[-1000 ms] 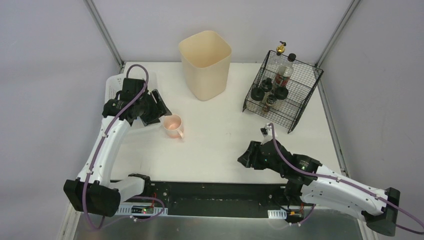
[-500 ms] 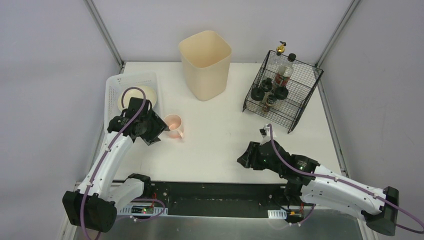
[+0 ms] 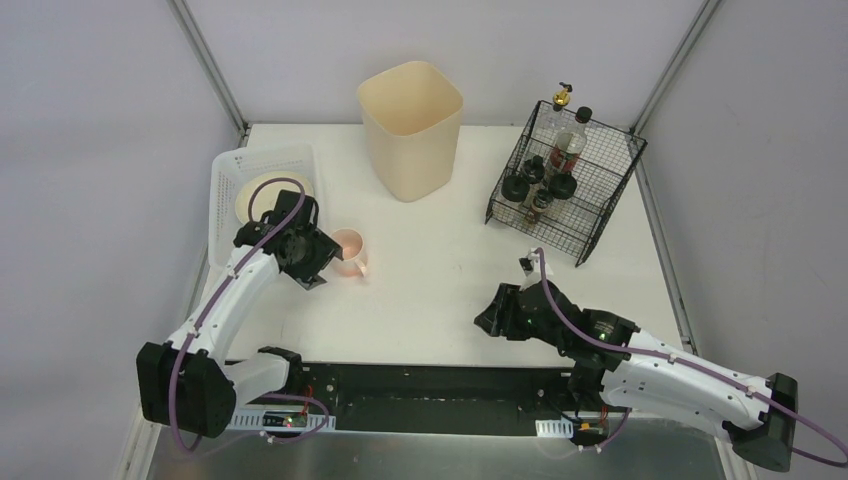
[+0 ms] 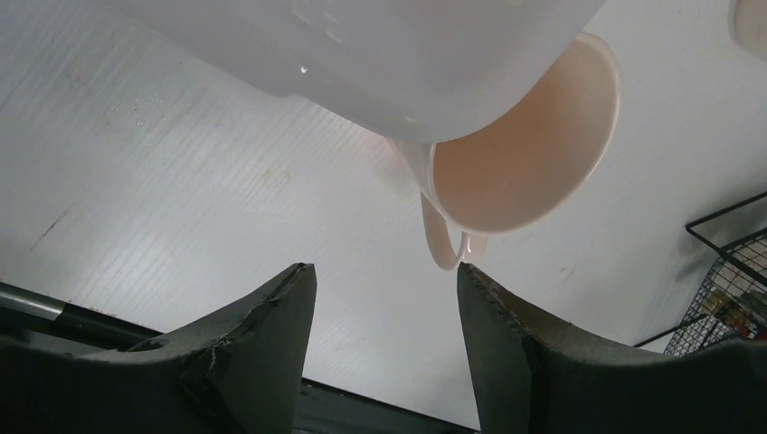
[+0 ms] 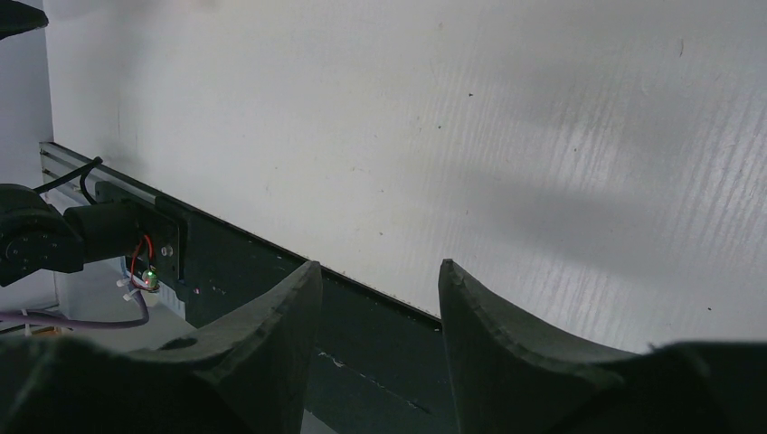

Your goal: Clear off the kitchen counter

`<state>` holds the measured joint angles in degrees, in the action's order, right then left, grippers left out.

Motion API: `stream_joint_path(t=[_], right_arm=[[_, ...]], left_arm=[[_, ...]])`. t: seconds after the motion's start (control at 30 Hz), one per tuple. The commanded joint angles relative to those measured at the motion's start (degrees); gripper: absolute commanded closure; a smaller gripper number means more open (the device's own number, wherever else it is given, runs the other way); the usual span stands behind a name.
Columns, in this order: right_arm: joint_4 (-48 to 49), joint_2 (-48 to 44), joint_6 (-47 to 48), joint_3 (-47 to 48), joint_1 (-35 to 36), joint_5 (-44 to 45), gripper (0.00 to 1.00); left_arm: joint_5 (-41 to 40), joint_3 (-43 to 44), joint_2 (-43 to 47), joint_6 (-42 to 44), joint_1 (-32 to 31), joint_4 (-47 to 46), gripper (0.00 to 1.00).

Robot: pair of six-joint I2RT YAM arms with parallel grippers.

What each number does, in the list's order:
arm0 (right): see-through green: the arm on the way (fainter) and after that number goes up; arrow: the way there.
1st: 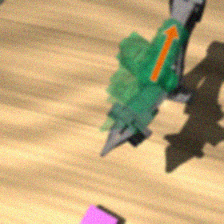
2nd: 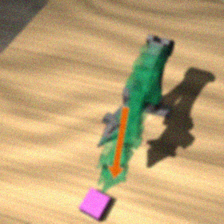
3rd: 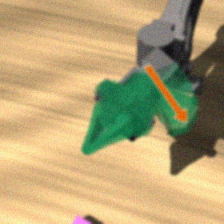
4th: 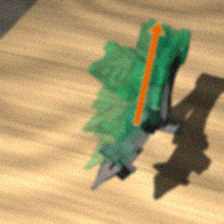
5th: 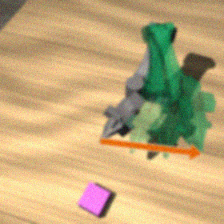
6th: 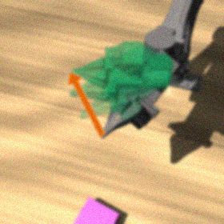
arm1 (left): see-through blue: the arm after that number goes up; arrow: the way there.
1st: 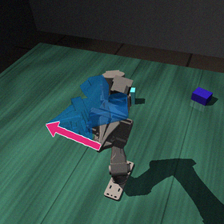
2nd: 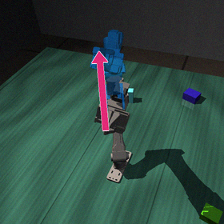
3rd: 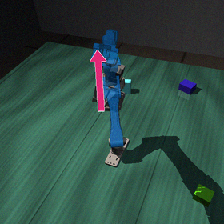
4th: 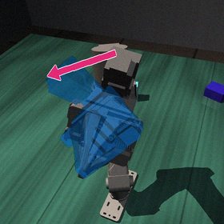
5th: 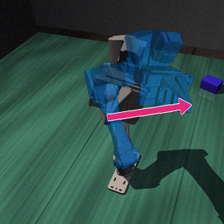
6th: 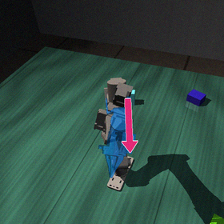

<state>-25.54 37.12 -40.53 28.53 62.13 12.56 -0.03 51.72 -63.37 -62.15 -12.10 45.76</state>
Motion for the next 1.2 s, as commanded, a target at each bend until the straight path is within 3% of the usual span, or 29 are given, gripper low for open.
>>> stream_joint_path(t=[0.0, 0.4, 1.17], right_arm=[[1.12, -0.25, -0.69, -0.16, 0.26, 0.18, 0.47], [2.16, -0.18, -0.87, -1.77, 0.32, 0.33, 0.47], [0.67, -4.15, -2.05, -3.84, 0.26, 0.59, 0.47]], left_arm=[[-3.72, 2.46, -3.06, -2.93, -0.95, -0.14, 0.4], [-8.29, 6.88, -9.48, -4.2, -2.63, -0.27, 0.41], [-10.02, 6.3, -15.98, -5.02, -5.72, -3.1, 0.68]])
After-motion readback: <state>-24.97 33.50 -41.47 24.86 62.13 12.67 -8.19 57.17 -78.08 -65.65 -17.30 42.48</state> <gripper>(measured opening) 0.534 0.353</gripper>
